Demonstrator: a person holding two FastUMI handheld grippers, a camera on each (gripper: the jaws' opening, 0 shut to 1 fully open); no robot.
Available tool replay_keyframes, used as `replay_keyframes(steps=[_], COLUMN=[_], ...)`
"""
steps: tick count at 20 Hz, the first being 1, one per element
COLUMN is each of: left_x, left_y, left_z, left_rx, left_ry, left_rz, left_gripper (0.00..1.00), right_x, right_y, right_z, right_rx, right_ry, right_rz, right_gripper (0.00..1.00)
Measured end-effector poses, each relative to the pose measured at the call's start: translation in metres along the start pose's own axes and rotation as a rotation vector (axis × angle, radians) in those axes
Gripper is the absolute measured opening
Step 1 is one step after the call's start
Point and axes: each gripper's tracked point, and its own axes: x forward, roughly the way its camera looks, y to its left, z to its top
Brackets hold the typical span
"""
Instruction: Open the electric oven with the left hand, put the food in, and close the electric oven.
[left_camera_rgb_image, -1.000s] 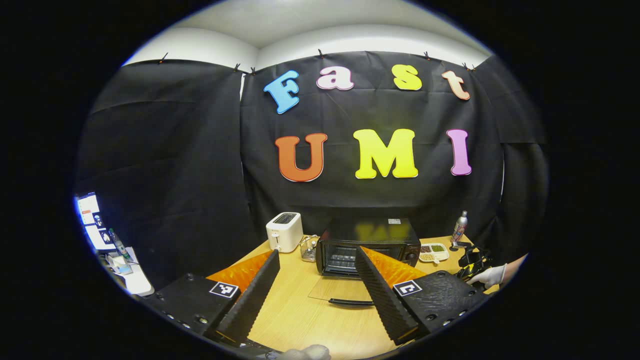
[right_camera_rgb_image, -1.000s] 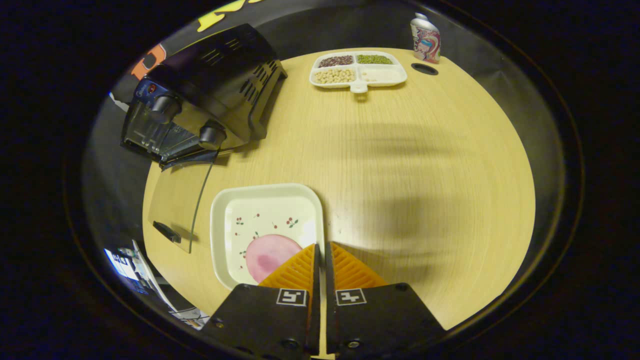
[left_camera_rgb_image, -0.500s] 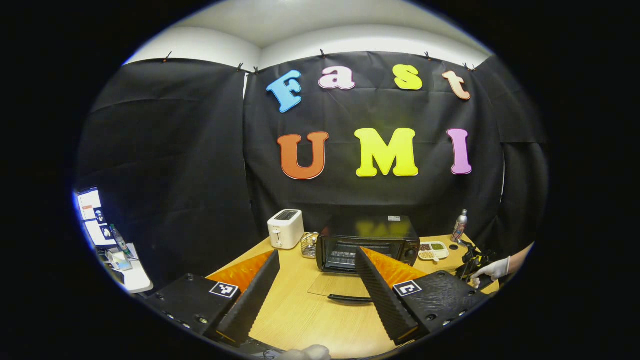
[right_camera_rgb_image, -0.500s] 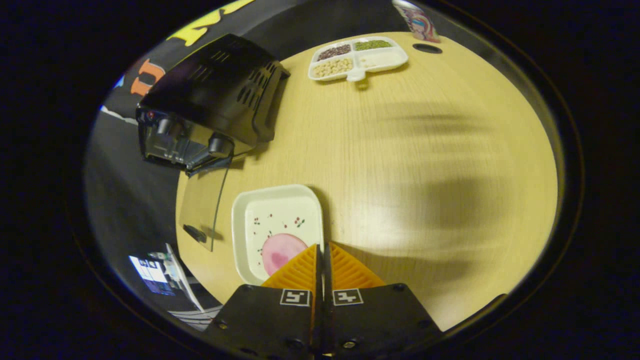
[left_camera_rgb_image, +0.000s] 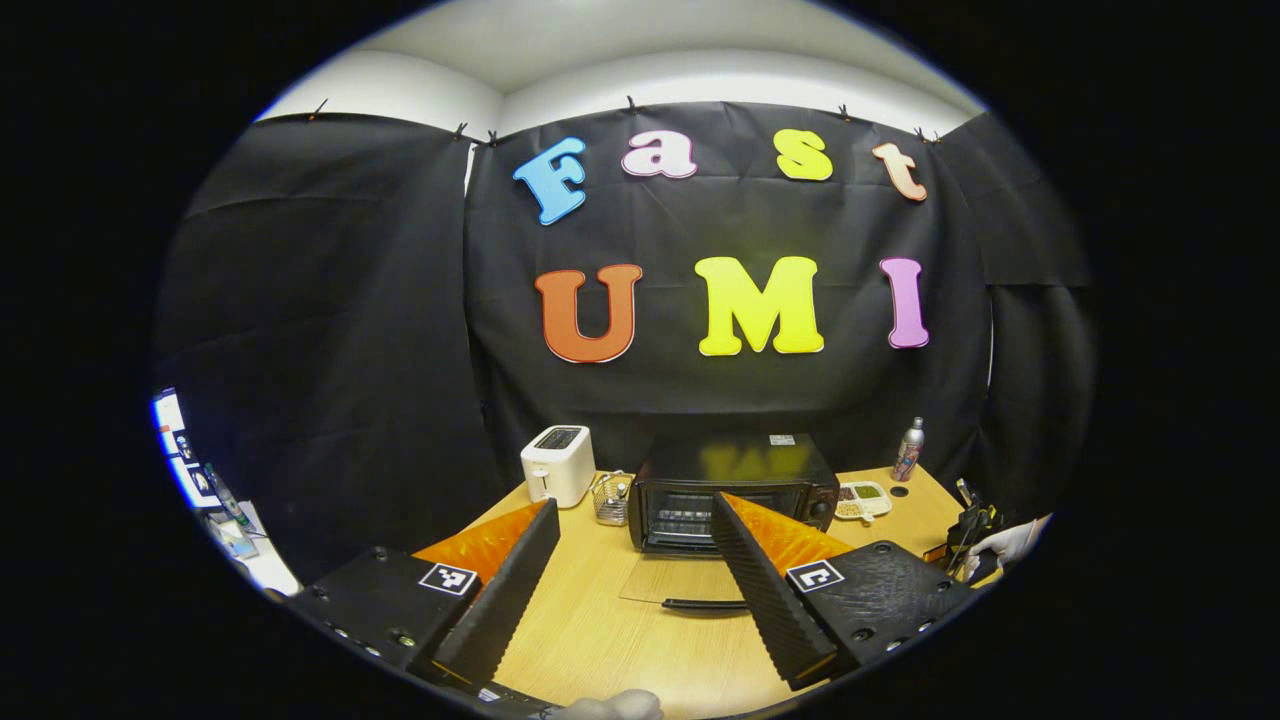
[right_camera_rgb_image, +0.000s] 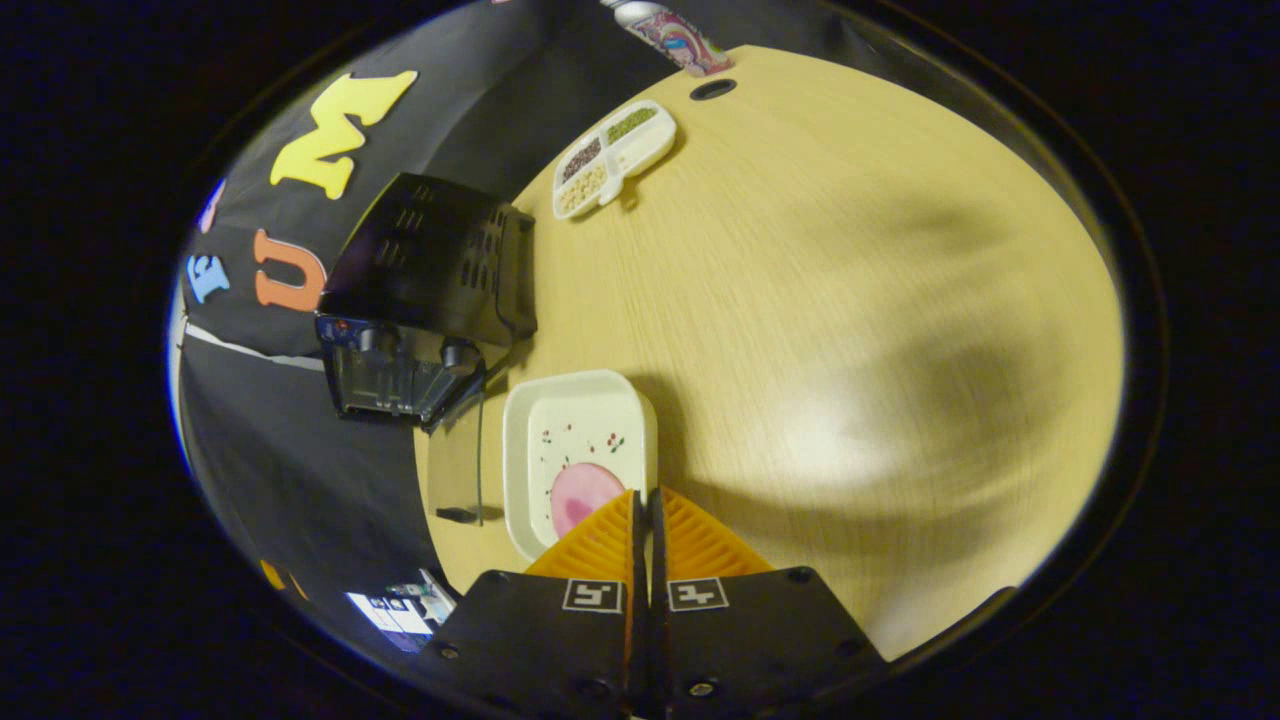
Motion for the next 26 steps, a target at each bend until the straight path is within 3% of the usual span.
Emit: replay_keyframes(steps=[5, 9, 15, 26], left_x=[0.012, 0.016, 0.011, 0.006], left_y=[0.001, 0.008, 0.037, 0.072], left_z=[-0.001, 0.004, 0.013, 0.004], left_rx=[0.007, 0.009, 0.030, 0.061], left_ry=[0.005, 0.011, -0.001, 0.057], left_rz=[-0.066, -0.100, -0.072, -0.009], left_gripper=[0.97, 0.96, 0.96, 0.97], right_x=[-0.021, -0.013, 0.027, 0.126], right_y=[0.037, 0.089, 0.156, 0.222], right_z=[-0.009, -0.029, -0.052, -0.016], right_rx=[0.086, 0.212, 0.333, 0.472], right_ry=[-0.118, -0.177, -0.232, -0.332], right_rz=[0.052, 0.130, 0.200, 0.164], right_gripper=[0.04, 0.04, 0.01, 0.04])
